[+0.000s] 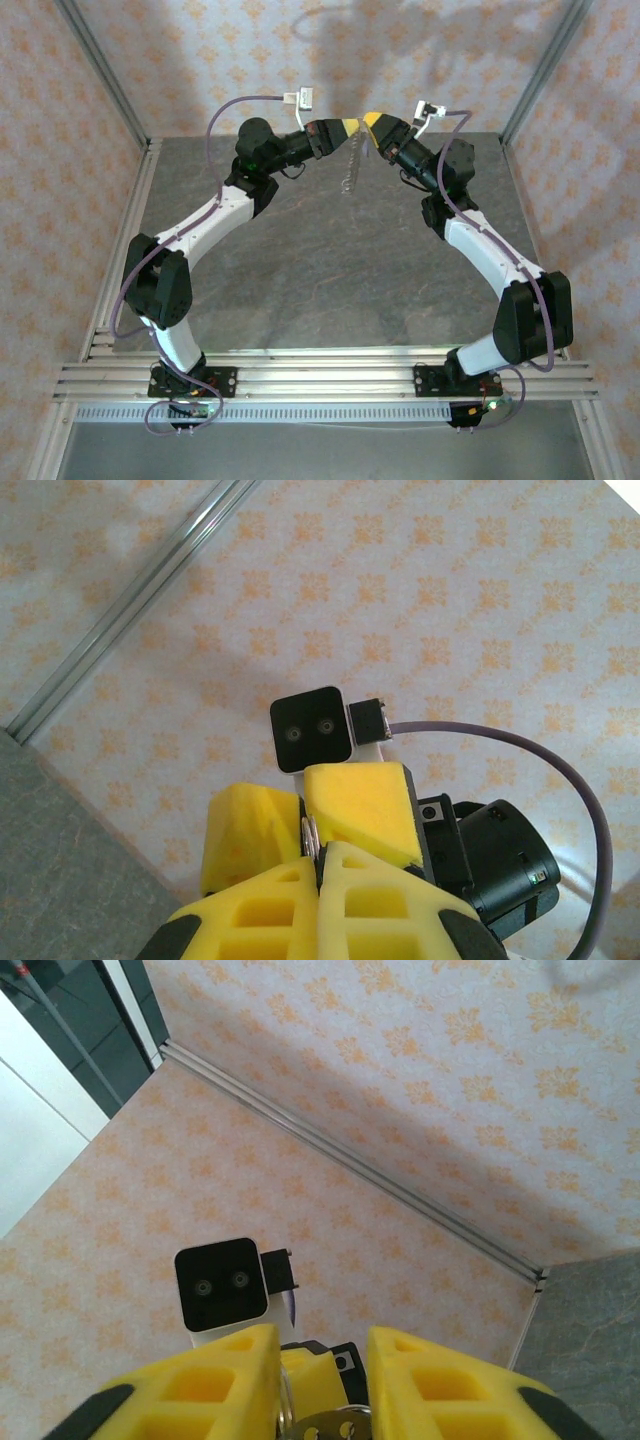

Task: Put the keys on the keyring

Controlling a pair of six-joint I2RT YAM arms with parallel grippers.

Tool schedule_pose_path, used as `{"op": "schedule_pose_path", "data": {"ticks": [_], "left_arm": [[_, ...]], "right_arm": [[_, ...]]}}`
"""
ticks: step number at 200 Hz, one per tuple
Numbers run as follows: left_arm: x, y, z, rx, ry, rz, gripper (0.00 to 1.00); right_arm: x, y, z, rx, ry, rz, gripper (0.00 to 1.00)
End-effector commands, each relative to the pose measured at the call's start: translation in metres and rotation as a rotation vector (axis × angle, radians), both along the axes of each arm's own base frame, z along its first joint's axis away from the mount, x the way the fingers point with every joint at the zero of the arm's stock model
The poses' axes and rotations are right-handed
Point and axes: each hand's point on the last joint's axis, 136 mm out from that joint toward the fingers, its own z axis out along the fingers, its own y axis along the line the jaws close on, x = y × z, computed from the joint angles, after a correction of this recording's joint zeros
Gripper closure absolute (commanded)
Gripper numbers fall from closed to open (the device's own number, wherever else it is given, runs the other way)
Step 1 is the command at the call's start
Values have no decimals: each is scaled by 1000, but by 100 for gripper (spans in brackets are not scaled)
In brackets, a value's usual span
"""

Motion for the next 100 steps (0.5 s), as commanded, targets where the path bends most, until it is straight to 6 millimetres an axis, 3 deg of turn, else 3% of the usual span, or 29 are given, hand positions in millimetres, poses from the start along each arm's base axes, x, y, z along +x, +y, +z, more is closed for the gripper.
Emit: {"op": "schedule_pose_path", "data": {"ticks": [1, 36, 100], "left_arm": [[-6, 2, 28, -56, -81, 5, 100], [-6, 1, 30, -56, -81, 0, 100], [-10, 0, 31, -47, -81, -20, 100]], "right_arm": [[-16, 11, 21, 1, -86, 70, 77], [-21, 13, 22, -10, -97, 96, 73], [-33, 16, 22, -67, -126, 126, 76]]}}
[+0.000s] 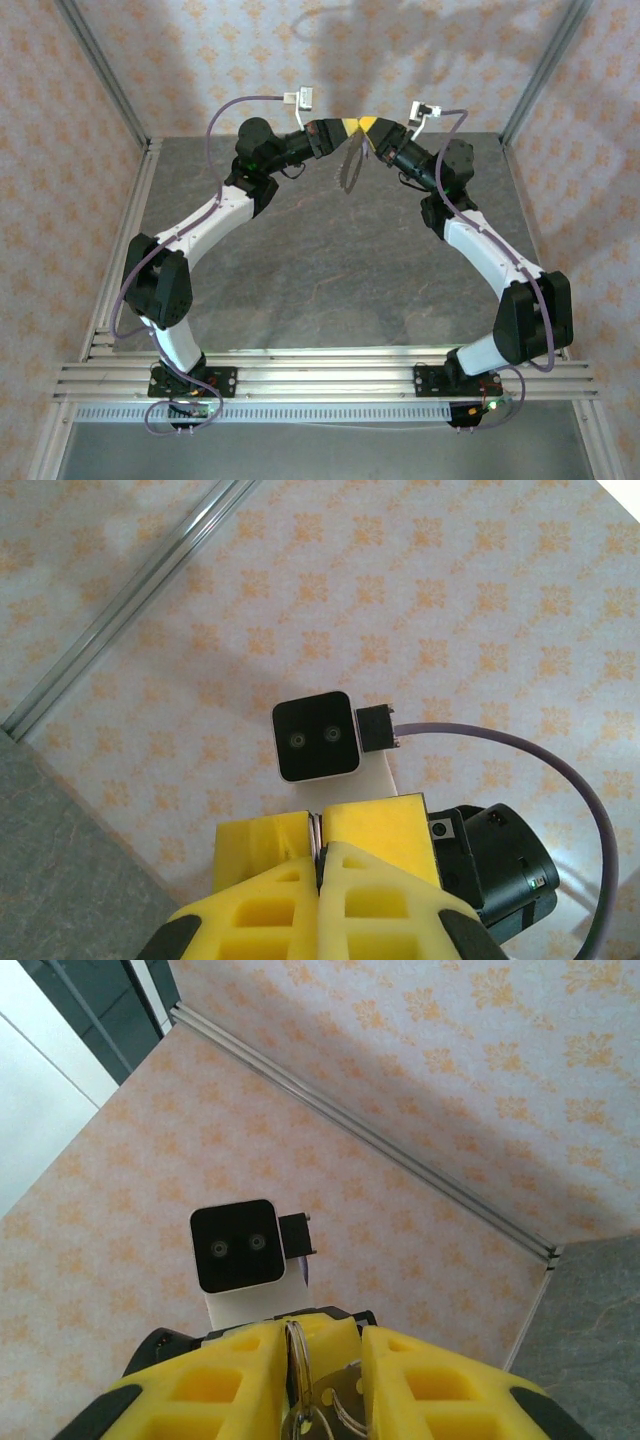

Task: Put the keys on the keyring

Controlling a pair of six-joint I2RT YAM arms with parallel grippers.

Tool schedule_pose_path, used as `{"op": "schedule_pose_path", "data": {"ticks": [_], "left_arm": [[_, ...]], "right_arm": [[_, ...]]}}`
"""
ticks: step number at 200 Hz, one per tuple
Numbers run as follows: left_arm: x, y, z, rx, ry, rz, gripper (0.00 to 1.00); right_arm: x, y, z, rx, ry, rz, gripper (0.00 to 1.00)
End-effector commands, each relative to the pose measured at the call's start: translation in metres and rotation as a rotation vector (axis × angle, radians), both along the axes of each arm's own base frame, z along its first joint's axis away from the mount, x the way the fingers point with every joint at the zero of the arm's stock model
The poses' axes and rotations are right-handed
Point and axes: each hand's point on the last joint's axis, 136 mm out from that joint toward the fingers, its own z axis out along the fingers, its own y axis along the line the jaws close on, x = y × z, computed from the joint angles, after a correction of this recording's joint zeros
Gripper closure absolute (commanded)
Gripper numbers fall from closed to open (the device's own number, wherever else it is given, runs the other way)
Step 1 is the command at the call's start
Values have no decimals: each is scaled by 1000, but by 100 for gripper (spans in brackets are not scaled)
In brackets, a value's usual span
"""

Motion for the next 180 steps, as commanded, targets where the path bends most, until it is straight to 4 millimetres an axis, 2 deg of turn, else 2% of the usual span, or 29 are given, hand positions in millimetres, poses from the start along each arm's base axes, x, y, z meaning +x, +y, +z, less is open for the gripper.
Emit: {"op": "schedule_pose_path", "data": {"ticks": [1, 43, 79, 136, 160, 180], "left_arm": [[-10, 0, 30, -42, -93, -15, 100], [-11, 0, 32, -40, -94, -17, 100], [-11, 0, 30, -36, -93, -16, 100], [-8, -2, 29, -6, -80, -14, 100], [-3, 4, 28, 45, -85, 21, 76], [2, 13, 31, 75, -96, 41, 67]], "right_arm": [[-22, 6, 24, -33, -107, 61, 76], [-23, 3, 21, -39, -101, 45, 82], [-21, -2, 18, -37, -94, 27, 100], [-17, -8, 12, -46, -88, 21, 100], [-11, -14, 9, -65, -89, 28, 100], [-3, -20, 5, -83, -80, 36, 100]]}}
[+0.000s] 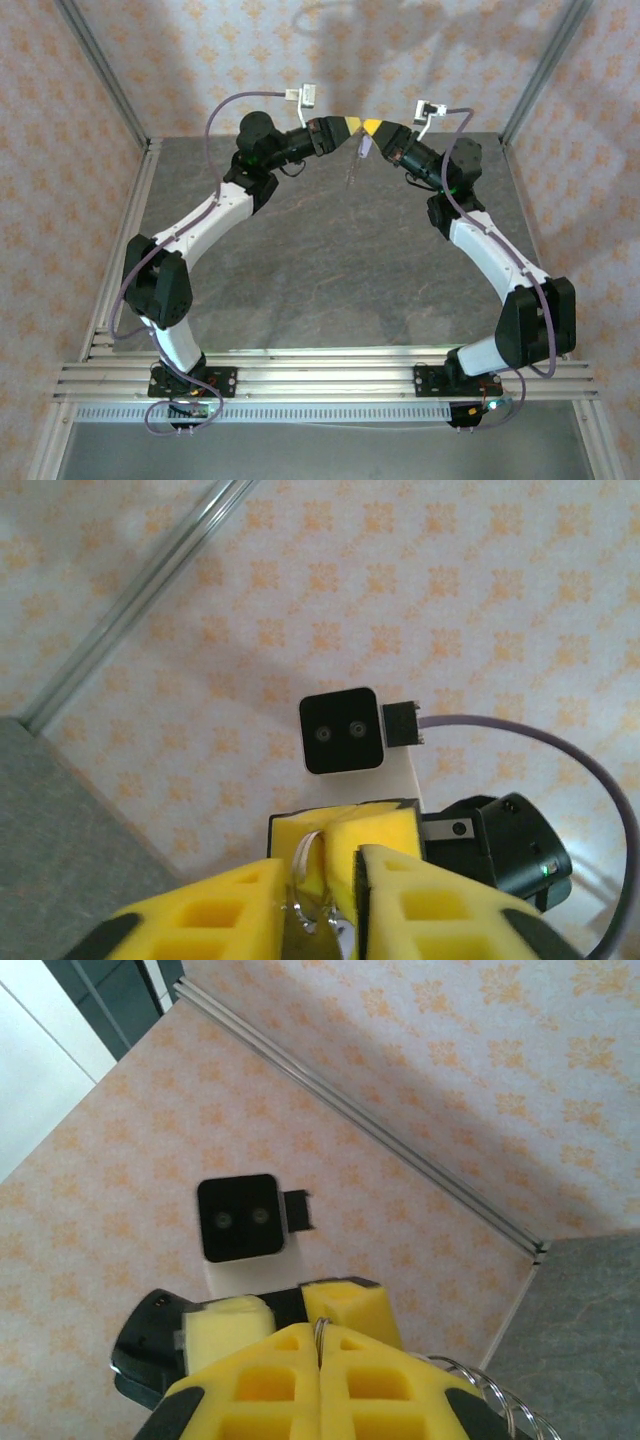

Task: Put the keys on the keyring

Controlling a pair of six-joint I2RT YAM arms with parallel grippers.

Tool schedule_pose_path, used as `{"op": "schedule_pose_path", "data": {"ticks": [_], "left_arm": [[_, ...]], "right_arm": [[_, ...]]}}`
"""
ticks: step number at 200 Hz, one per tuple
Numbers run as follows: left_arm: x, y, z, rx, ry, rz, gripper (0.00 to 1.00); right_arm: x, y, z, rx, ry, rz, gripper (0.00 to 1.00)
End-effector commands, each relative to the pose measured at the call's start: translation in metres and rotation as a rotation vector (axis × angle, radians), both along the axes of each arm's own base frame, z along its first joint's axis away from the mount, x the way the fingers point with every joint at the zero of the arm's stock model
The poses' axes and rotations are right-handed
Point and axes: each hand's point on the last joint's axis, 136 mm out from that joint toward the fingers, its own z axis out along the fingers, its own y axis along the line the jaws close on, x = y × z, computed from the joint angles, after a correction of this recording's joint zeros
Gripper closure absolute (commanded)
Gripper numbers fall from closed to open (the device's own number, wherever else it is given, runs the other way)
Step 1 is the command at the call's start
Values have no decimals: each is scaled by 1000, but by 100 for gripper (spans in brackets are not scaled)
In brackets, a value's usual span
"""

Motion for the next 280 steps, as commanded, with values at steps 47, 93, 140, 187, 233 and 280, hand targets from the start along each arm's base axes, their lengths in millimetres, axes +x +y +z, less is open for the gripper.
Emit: {"op": "schedule_pose_path", "data": {"ticks": [47, 93, 140, 187, 233, 280], "left_arm": [[12, 23, 22, 119, -78, -6, 59], [18, 11, 1, 211, -43, -116, 58], [28, 5, -17, 229, -9, -154, 58], [30, 2, -11, 195, -11, -163, 58], [27, -7, -9, 178, -20, -187, 58], [18, -14, -6, 174, -33, -220, 66]], "right_arm": [[10, -6, 2, -77, -42, 110, 100], [14, 3, 2, -107, -40, 217, 100], [16, 5, 2, -110, -34, 238, 100], [17, 5, 1, -106, -31, 228, 100], [20, 4, 1, -104, -32, 219, 100], [25, 3, -4, -102, -20, 204, 100]]}}
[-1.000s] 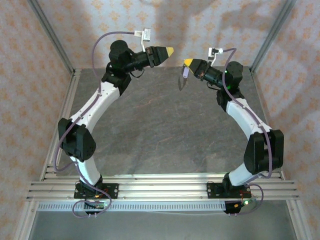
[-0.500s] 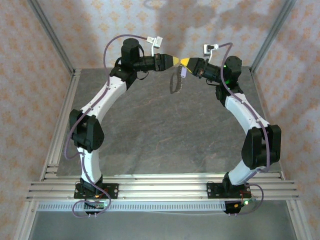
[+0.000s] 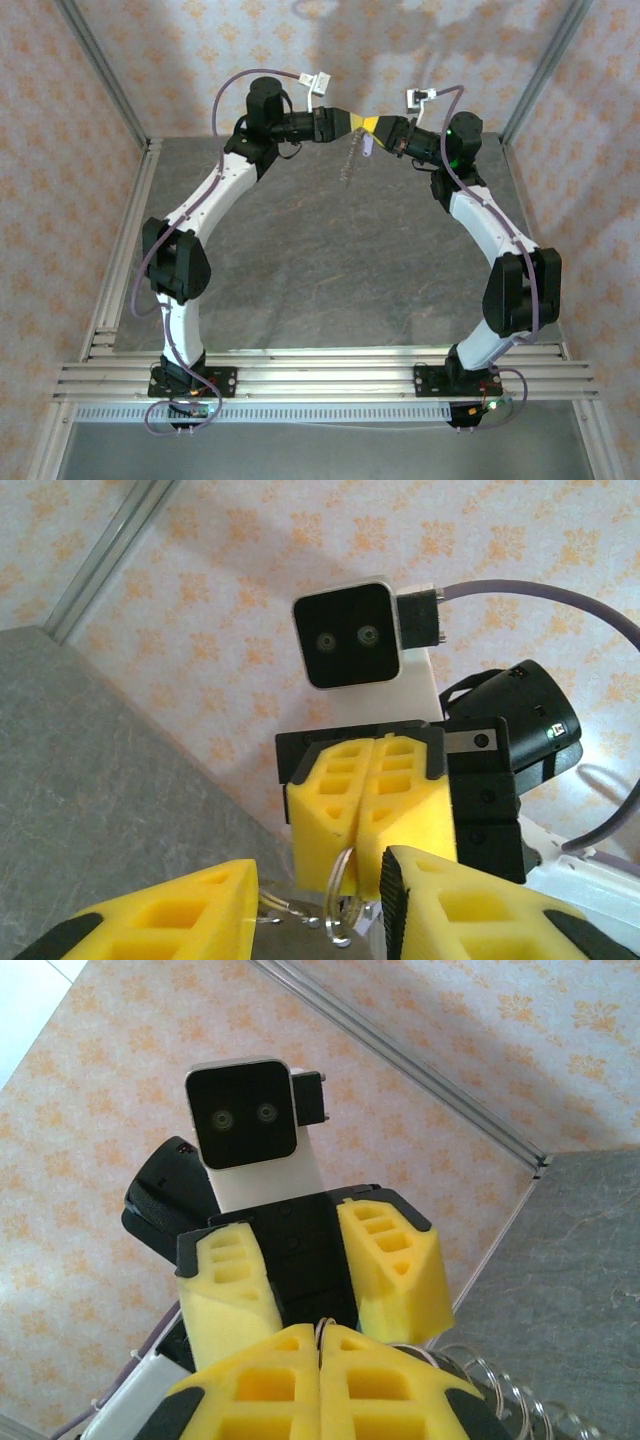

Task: Put the keys on the keyring

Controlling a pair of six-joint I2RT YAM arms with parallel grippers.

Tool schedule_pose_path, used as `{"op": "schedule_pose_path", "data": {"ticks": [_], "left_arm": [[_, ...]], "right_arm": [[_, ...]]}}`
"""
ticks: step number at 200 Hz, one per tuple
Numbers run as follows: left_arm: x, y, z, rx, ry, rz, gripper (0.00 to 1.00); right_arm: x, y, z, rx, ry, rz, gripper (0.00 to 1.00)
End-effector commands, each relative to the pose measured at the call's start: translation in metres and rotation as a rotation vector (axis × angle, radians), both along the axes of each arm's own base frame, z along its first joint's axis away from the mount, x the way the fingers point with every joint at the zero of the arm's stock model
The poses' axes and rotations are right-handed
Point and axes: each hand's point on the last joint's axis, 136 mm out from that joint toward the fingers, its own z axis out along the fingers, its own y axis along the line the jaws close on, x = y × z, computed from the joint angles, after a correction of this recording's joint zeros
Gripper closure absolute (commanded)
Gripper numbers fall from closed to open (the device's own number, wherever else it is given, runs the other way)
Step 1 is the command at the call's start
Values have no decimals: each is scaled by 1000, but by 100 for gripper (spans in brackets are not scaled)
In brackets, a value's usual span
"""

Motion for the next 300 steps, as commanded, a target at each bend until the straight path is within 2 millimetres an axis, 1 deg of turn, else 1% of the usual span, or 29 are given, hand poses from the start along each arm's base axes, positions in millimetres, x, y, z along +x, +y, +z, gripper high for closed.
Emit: {"op": "schedule_pose_path", "data": {"ticks": [1, 11, 30, 71, 123, 148, 156, 166, 218, 243, 244, 245, 251, 280, 300], "left_arm": [[-14, -7, 23, -33, -78, -57, 67], [-16, -8, 24, -34, -82, -63, 71], [-17, -9, 24, -35, -85, -66, 83], [-23, -13, 27, -39, -95, -81, 100], [-26, -12, 31, -38, -109, -75, 100], [-21, -7, 32, -36, -117, -22, 100], [-20, -5, 34, -41, -124, -6, 100], [-18, -4, 33, -46, -121, 8, 100], [-11, -2, 36, -76, -117, 45, 100], [-10, -2, 39, -92, -119, 52, 100], [-15, 0, 47, -99, -134, 52, 100], [-17, 1, 50, -102, -139, 52, 100], [-19, 2, 55, -108, -148, 51, 100], [-20, 3, 60, -129, -153, 49, 100], [-21, 2, 62, -140, -151, 45, 100]], "right_arm": [[0, -2, 18, 11, -77, -6, 100], [1, -3, 16, 11, -74, -13, 100], [2, -3, 14, 10, -69, -16, 100], [3, -5, 14, 13, -68, -26, 100], [4, -8, 17, 22, -62, -43, 100], [5, -20, 20, 45, -58, -84, 73], [5, -25, 23, 58, -60, -101, 68], [4, -30, 23, 72, -56, -114, 65], [-5, -34, 26, 101, -70, -118, 64], [-7, -34, 22, 98, -65, -120, 63], [-7, -34, 23, 98, -67, -121, 63], [-7, -34, 22, 98, -67, -121, 63], [-8, -34, 21, 98, -65, -122, 63], [-8, -34, 18, 98, -62, -130, 63], [-9, -28, 16, 84, -68, -126, 63]]}}
